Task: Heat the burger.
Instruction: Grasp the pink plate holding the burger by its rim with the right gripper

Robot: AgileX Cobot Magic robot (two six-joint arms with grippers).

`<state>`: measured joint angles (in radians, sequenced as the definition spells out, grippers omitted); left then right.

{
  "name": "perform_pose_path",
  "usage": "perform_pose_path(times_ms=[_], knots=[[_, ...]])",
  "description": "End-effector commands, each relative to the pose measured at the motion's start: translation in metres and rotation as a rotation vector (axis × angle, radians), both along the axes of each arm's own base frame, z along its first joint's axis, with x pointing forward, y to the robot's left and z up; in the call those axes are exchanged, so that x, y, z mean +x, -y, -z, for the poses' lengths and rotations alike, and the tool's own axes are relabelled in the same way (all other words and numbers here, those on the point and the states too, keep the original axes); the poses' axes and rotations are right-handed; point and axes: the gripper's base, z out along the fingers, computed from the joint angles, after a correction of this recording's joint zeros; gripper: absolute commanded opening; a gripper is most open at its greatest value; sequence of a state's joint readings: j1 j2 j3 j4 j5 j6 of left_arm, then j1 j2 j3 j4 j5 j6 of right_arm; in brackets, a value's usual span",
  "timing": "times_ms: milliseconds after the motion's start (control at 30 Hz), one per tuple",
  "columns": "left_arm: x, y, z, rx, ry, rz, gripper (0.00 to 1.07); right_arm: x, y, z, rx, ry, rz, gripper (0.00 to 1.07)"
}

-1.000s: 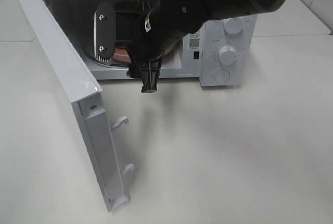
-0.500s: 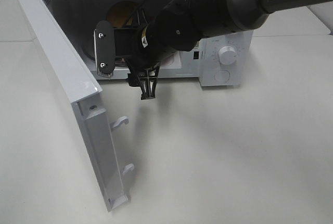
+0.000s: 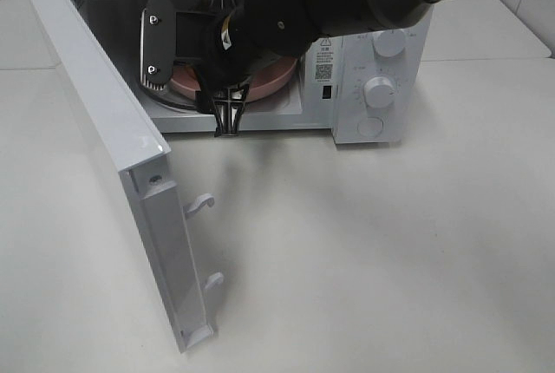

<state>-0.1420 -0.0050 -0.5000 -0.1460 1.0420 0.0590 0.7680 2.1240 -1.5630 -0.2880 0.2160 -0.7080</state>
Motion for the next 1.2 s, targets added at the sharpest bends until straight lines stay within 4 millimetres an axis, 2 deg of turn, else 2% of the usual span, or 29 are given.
perform_pose_path(times_ms=[33, 533, 867, 1067, 1200], knots=[[0.0, 0.0, 0.0, -0.005, 0.013, -0.001, 0.0, 0.006, -0.001, 0.009, -0.015, -0.034, 0.036, 0.63], [0.0, 0.0, 0.0, -0.005, 0.013, -0.001, 0.0, 0.023, 0.011, 0.017, 0.009, -0.034, 0.094, 0.63], [0.0, 0.0, 0.0, -0.006, 0.013, -0.001, 0.0, 0.03, 0.015, 0.05, -0.03, -0.072, 0.102, 0.63], [0.0, 0.0, 0.0, -0.006, 0.013, -0.001, 0.0, 0.03, 0.014, 0.054, -0.03, -0.074, 0.1, 0.63], [0.0, 0.0, 0.0, -0.006, 0.013, -0.001, 0.0, 0.031, 0.014, 0.058, -0.034, -0.079, 0.1, 0.59]])
